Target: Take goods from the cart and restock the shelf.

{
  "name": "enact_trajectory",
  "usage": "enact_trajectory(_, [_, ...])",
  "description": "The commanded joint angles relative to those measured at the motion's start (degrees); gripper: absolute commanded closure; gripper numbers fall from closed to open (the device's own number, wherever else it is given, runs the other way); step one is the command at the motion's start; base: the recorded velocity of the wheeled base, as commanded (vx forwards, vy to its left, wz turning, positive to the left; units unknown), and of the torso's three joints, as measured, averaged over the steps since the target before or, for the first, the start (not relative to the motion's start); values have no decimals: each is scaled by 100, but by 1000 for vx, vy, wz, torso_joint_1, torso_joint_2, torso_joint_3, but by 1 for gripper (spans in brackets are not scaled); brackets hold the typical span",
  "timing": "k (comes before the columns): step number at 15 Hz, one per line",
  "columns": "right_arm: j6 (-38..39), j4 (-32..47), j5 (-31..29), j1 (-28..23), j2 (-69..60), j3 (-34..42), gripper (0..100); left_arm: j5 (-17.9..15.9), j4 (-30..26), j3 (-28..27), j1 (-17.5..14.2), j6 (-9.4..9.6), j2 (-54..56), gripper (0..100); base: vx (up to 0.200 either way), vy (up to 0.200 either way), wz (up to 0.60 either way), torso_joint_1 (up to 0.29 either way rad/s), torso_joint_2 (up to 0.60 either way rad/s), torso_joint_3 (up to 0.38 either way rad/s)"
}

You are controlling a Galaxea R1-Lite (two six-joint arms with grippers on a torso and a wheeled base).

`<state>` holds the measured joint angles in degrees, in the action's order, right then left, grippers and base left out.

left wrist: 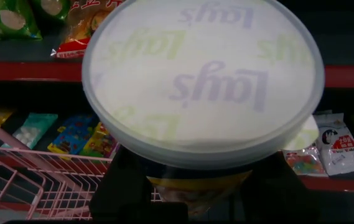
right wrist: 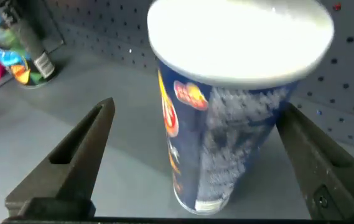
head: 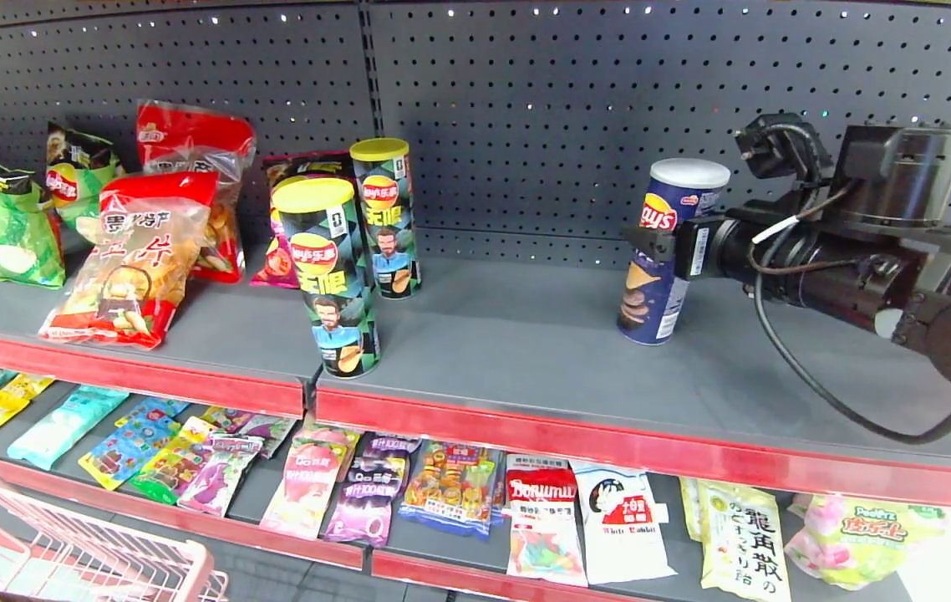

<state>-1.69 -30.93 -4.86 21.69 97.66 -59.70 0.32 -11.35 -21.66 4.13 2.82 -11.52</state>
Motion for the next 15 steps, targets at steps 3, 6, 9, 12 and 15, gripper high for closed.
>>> enact_trajectory(3, [-6,-1,-6,-24,350,-288,0,3,1,4,0,0,1,100,0,0,0,0,0,0])
enact_trajectory(6, [-6,-10,-6,-130,465,-297,0,3,1,4,0,0,1,100,0,0,0,0,0,0])
enact_trajectory(9, [-6,-45,-6,-235,579,-385,0,3,-8,31,0,0,1,100,0,0,0,0,0,0])
enact_trajectory(12, [2,-45,65,-305,605,-464,0,3,-8,39,0,0,-8,100,0,0,0,0,0,0])
enact_trajectory(15, [11,-54,65,-341,702,-499,0,-5,-8,57,0,0,-35,100,0,0,0,0,0,0])
